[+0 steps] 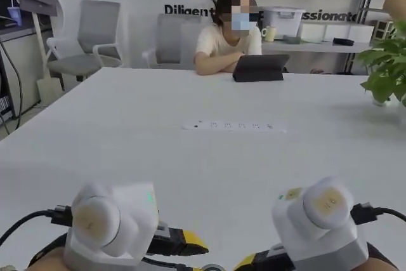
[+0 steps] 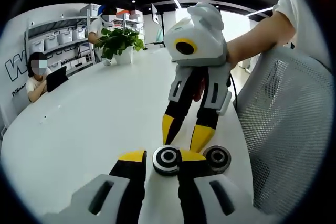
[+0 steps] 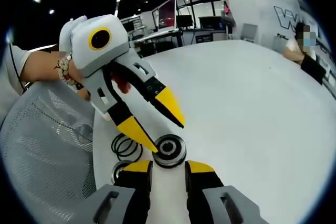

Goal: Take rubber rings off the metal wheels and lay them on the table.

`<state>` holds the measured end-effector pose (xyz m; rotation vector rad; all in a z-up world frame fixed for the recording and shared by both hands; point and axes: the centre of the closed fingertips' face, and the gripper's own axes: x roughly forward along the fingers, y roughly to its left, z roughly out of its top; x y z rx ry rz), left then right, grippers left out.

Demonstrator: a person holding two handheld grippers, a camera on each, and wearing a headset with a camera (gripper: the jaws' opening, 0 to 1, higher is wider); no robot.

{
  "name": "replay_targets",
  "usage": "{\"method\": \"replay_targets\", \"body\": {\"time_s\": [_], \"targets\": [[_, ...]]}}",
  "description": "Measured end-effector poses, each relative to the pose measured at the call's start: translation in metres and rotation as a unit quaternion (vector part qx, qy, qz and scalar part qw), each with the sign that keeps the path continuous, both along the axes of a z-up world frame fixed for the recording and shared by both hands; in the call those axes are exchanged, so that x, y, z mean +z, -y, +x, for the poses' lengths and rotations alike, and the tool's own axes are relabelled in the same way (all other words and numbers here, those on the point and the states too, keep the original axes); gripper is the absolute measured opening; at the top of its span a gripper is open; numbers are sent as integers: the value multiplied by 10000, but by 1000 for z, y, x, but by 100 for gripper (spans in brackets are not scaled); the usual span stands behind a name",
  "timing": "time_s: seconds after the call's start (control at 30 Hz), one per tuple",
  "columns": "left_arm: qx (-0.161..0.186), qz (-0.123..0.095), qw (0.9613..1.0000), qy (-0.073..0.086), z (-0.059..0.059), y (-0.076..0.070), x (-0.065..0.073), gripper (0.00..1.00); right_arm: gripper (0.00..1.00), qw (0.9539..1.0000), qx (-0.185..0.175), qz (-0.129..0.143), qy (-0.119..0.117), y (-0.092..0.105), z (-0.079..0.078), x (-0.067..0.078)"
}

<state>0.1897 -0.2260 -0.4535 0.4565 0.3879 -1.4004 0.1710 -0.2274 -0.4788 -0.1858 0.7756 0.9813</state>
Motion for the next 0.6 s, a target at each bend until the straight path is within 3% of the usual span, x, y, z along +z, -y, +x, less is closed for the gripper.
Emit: {"method": "replay_targets", "body": {"time_s": [0.23, 0.6], "targets": [[-57, 116, 9999, -47, -4, 0, -6, 14, 22, 10000, 64, -47, 57, -2, 0, -1], [-37, 71, 9999, -129, -6, 3, -7, 8, 20, 9998, 106, -120, 149, -1, 1, -3]]}}
